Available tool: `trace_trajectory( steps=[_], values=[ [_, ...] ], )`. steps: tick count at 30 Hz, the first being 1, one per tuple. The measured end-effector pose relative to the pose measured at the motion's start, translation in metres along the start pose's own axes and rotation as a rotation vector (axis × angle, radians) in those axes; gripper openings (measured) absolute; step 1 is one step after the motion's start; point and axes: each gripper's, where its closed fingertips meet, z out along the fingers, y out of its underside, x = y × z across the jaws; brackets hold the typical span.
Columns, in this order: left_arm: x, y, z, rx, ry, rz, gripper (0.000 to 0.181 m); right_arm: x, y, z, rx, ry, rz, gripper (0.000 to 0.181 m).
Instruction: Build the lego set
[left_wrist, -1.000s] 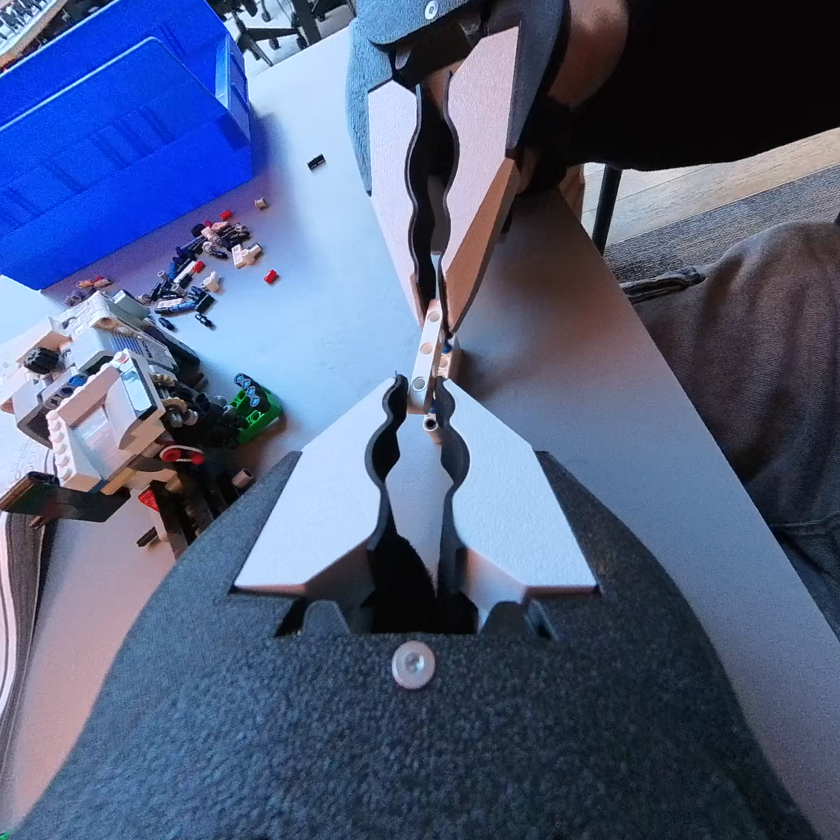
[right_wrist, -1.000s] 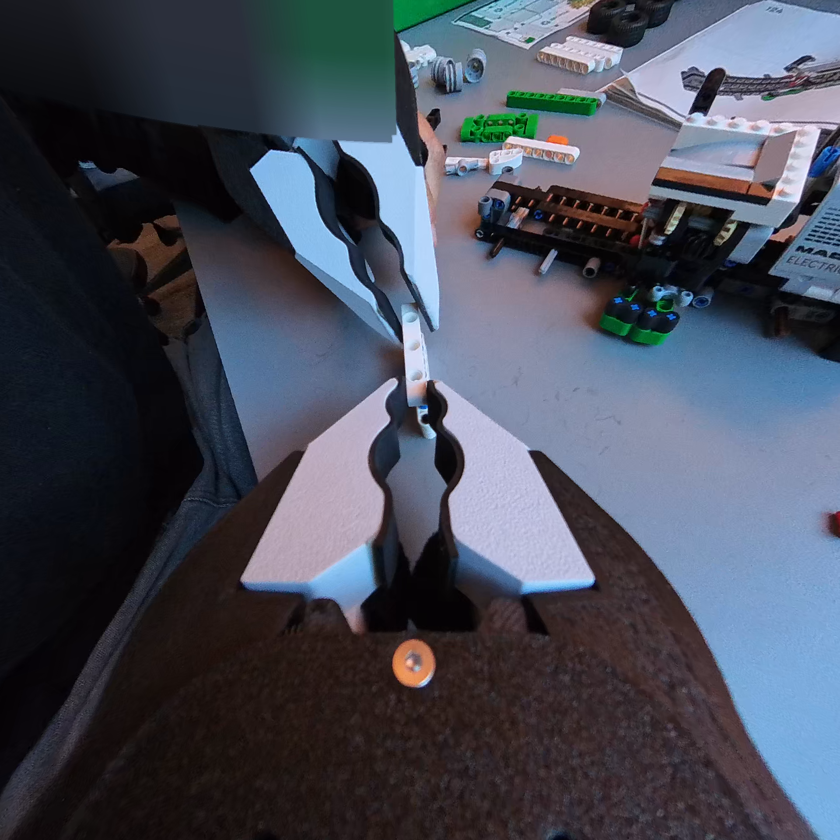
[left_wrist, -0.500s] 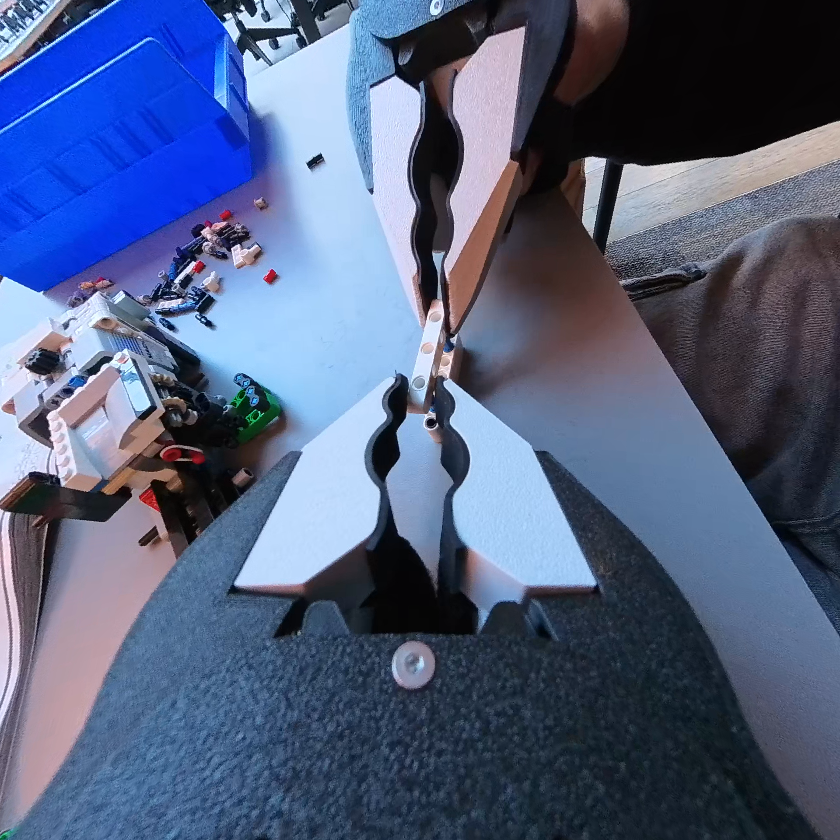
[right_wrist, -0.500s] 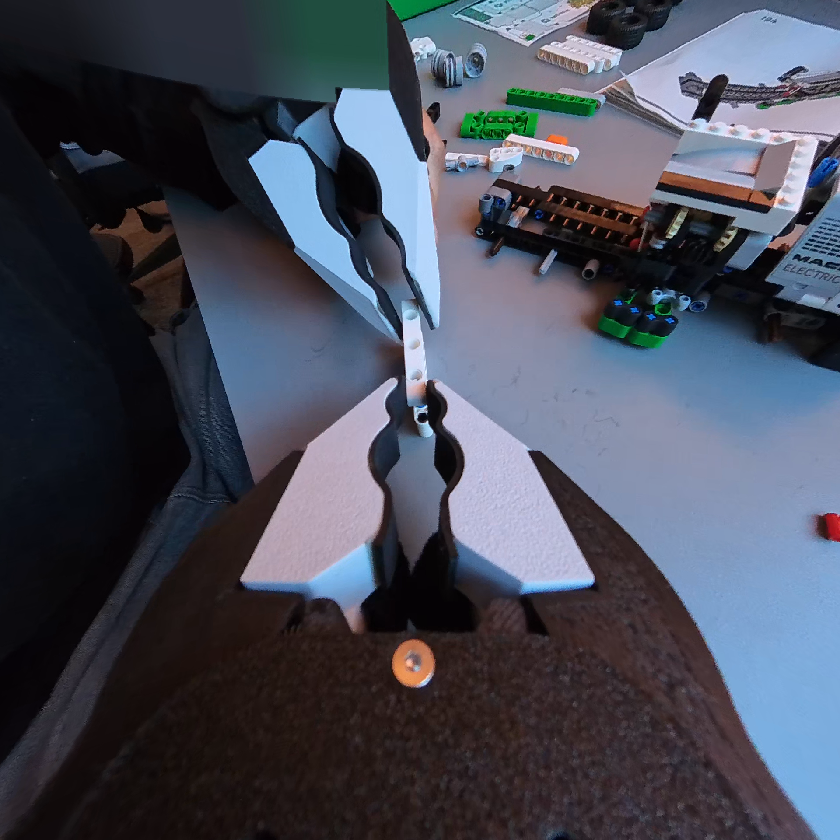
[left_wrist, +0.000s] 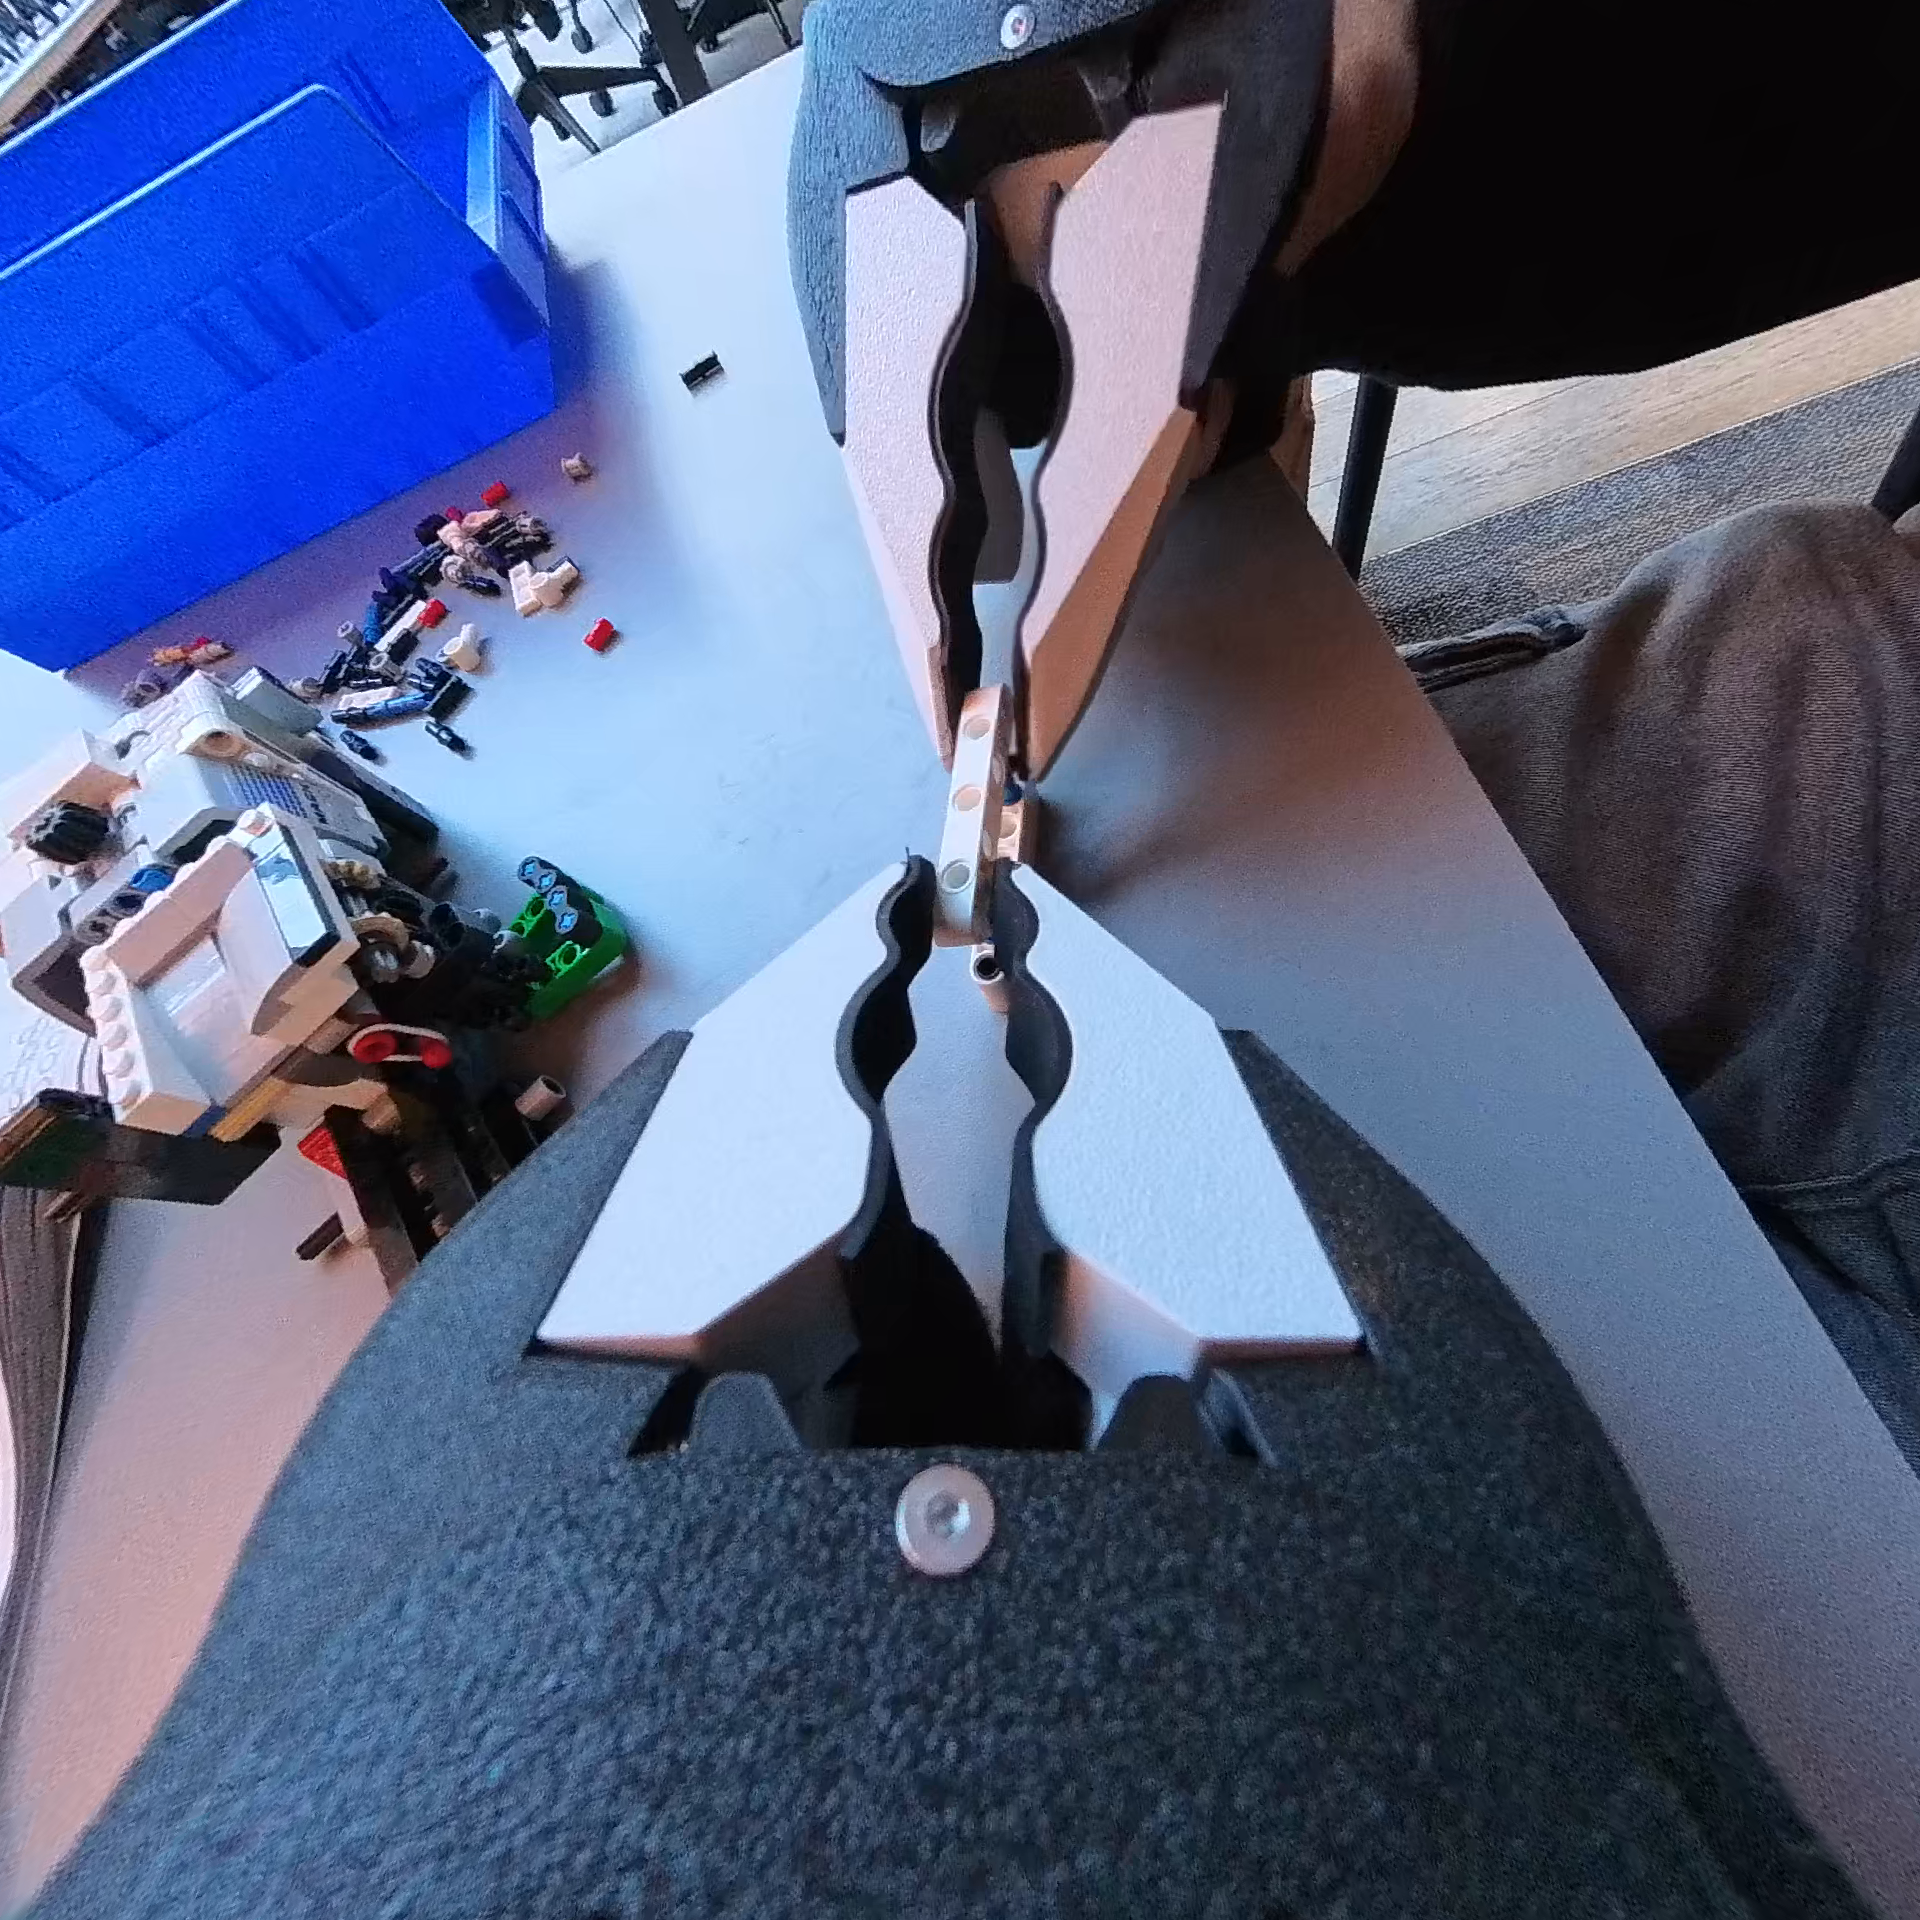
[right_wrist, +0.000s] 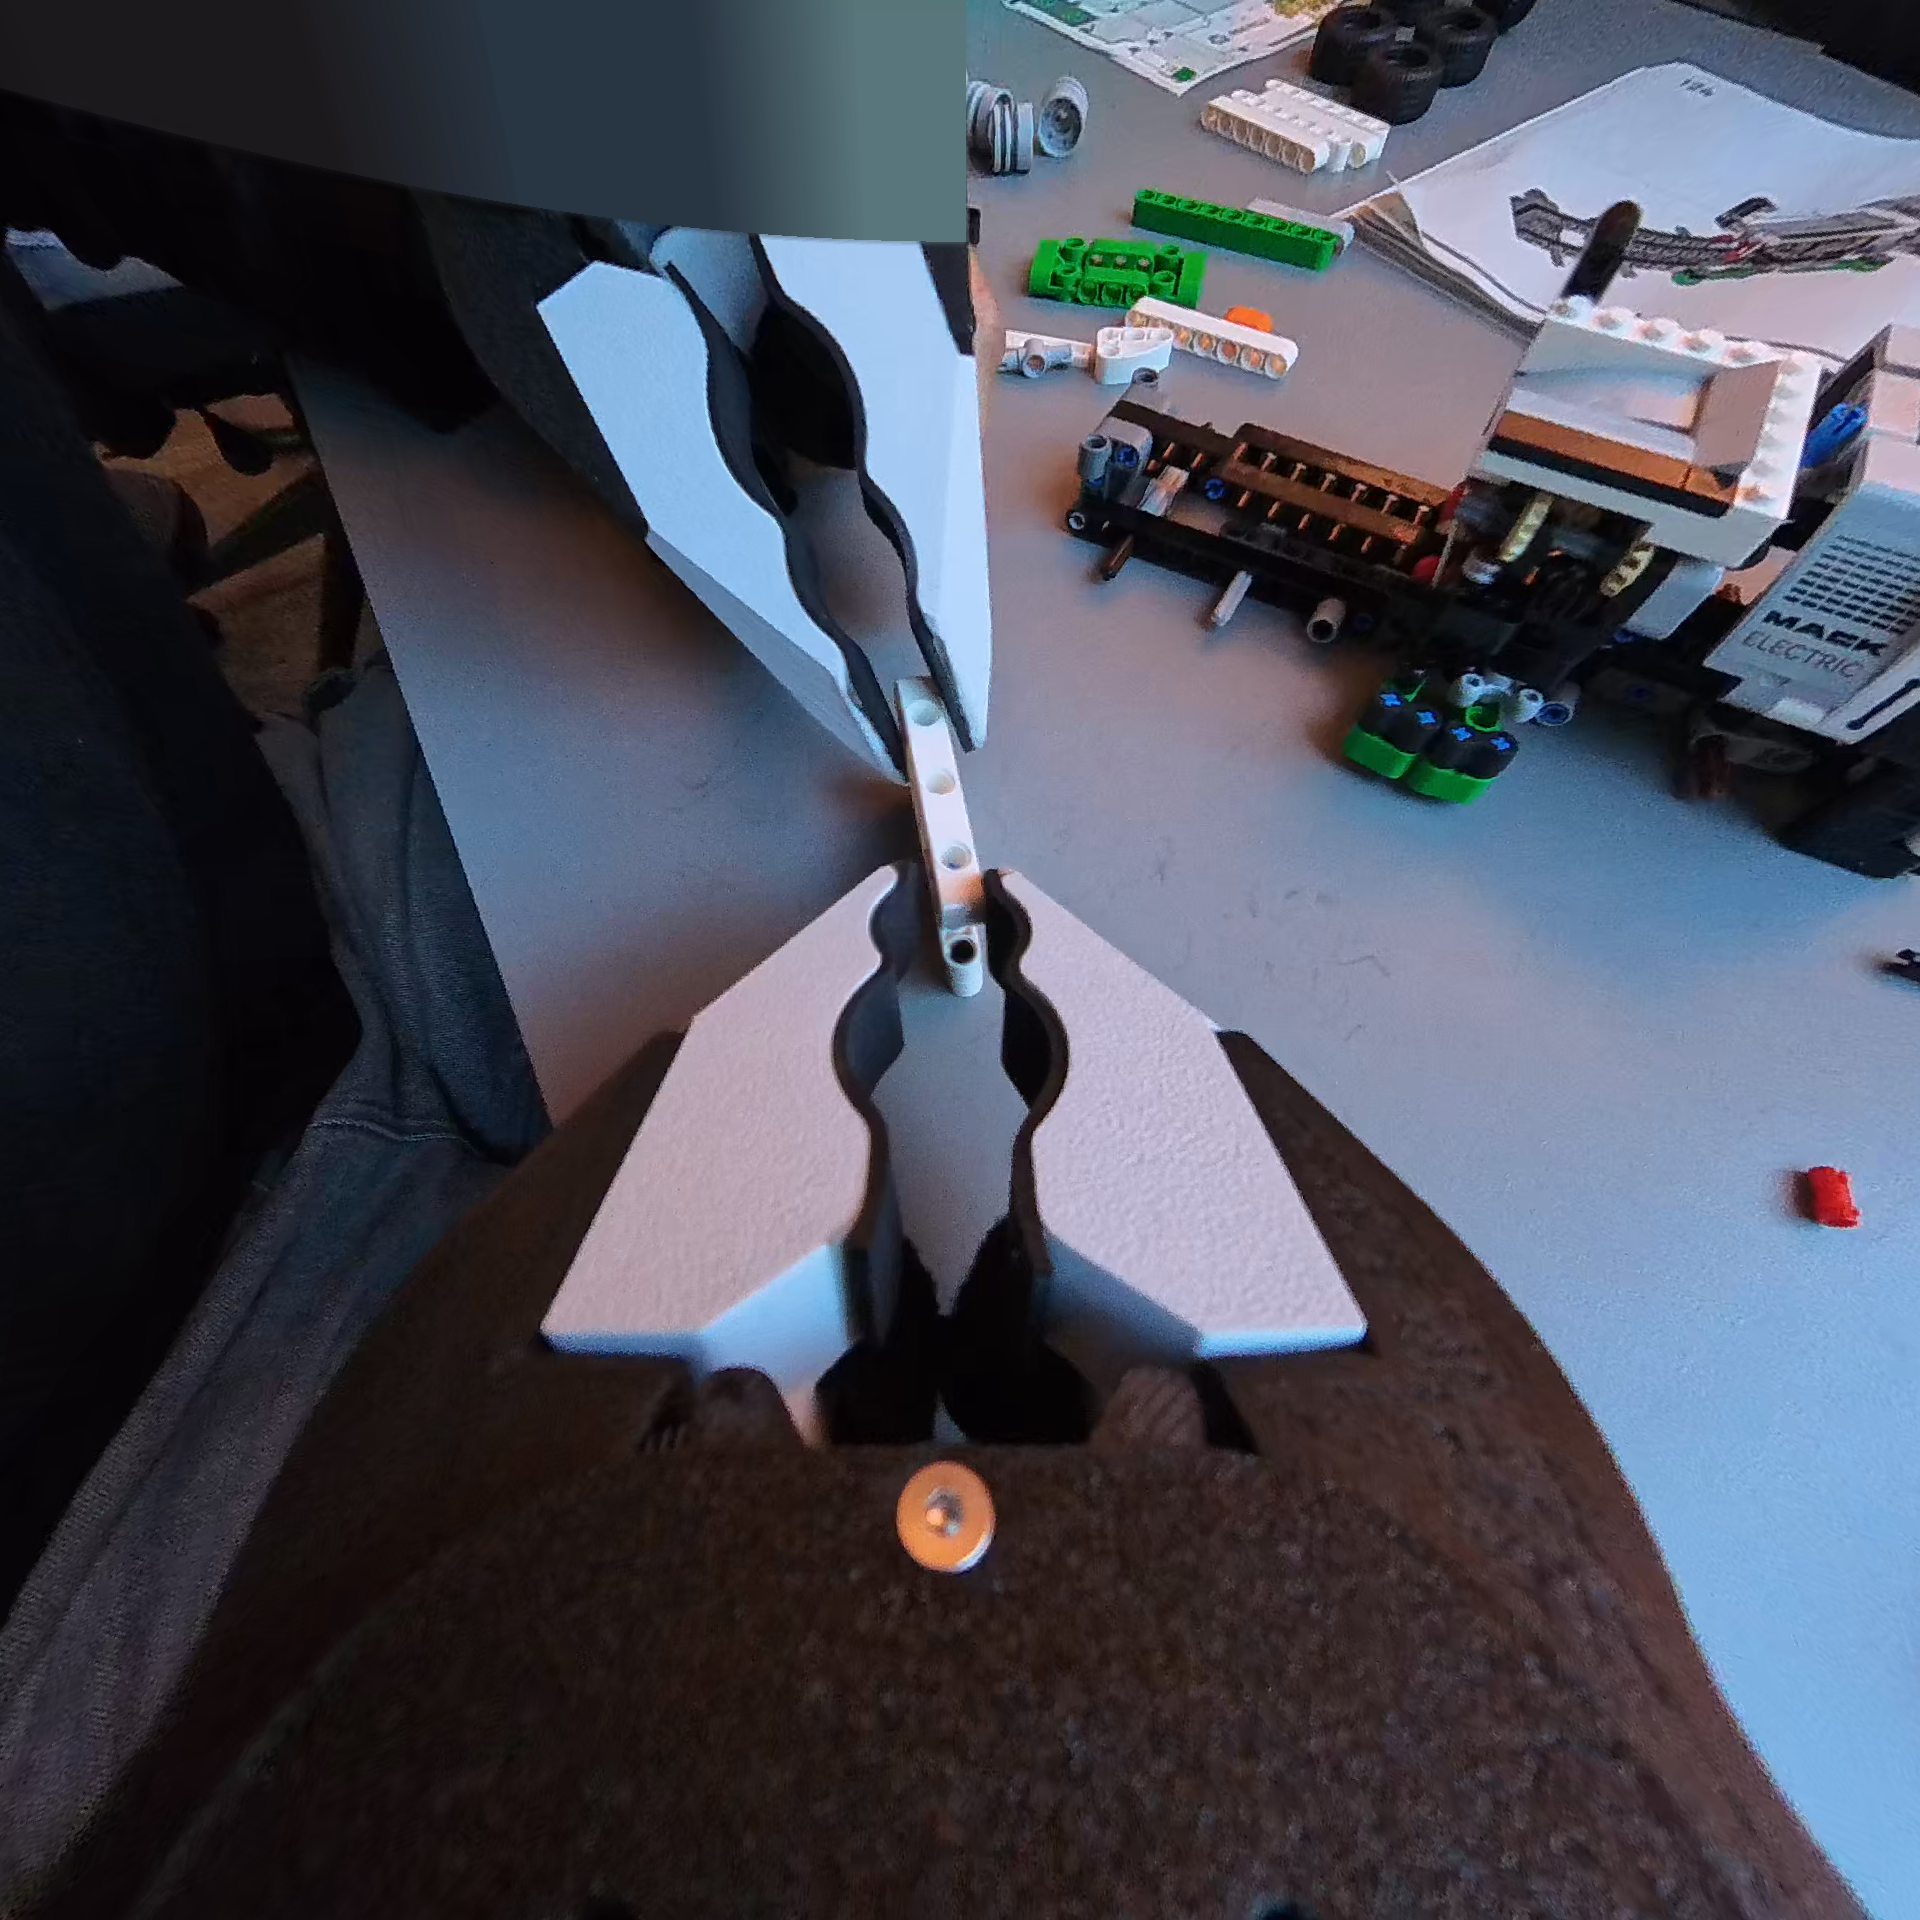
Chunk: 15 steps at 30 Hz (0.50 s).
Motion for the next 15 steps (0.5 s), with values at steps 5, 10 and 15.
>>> trace_trajectory(
  steps=[5, 10, 15],
  values=[
    [0.0005, -0.0002, -0.0001, 0.001, -0.017, 0.025, 0.010, 0.0017, 0.0026, 0.0027, -0.027, 0.063, -0.085, 0.009],
    [0.0002, -0.0003, -0.0002, 0.001, -0.046, 0.055, 0.010, 0.0020, 0.0025, 0.0025, -0.030, 0.091, -0.135, 0.009],
    [0.0001, -0.0005, -0.0003, 0.001, -0.066, 0.079, 0.010, 0.0012, 0.0027, 0.0022, -0.033, 0.123, -0.217, 0.008]
  ],
)
